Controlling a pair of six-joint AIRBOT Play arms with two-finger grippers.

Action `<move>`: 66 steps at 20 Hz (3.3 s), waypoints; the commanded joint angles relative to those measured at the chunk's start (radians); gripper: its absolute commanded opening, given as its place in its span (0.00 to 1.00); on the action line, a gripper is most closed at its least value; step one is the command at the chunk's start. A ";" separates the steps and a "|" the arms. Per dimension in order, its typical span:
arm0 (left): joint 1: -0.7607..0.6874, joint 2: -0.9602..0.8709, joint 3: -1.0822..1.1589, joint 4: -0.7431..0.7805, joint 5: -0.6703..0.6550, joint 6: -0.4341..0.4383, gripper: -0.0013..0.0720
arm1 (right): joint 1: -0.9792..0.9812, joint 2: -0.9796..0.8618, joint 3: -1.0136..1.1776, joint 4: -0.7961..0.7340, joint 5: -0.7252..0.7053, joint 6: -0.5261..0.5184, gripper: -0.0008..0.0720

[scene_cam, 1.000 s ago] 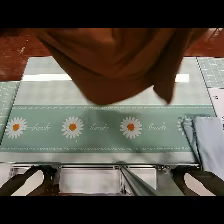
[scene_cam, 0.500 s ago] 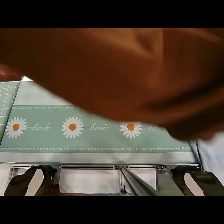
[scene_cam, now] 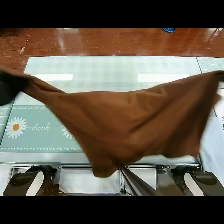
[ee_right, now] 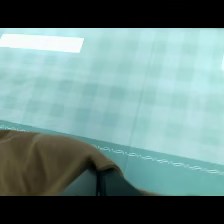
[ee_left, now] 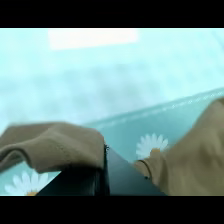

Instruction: Fold the shirts.

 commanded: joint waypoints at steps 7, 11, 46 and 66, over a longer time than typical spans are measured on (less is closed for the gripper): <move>-0.018 -0.431 -0.375 -0.015 0.392 0.008 0.05 | 0.002 -0.698 -0.037 0.380 -0.351 -0.152 0.04; 0.018 -0.596 -0.322 -0.013 0.371 0.016 0.62 | -0.004 -0.867 0.013 0.444 -0.358 -0.143 0.58; -0.149 -1.248 0.381 -0.093 -0.243 0.173 0.05 | -0.216 -0.147 -1.064 0.306 -0.124 -0.081 0.57; -0.150 -1.241 0.382 -0.094 -0.151 0.143 0.05 | -0.216 -0.499 -1.052 0.778 -0.436 -0.497 0.04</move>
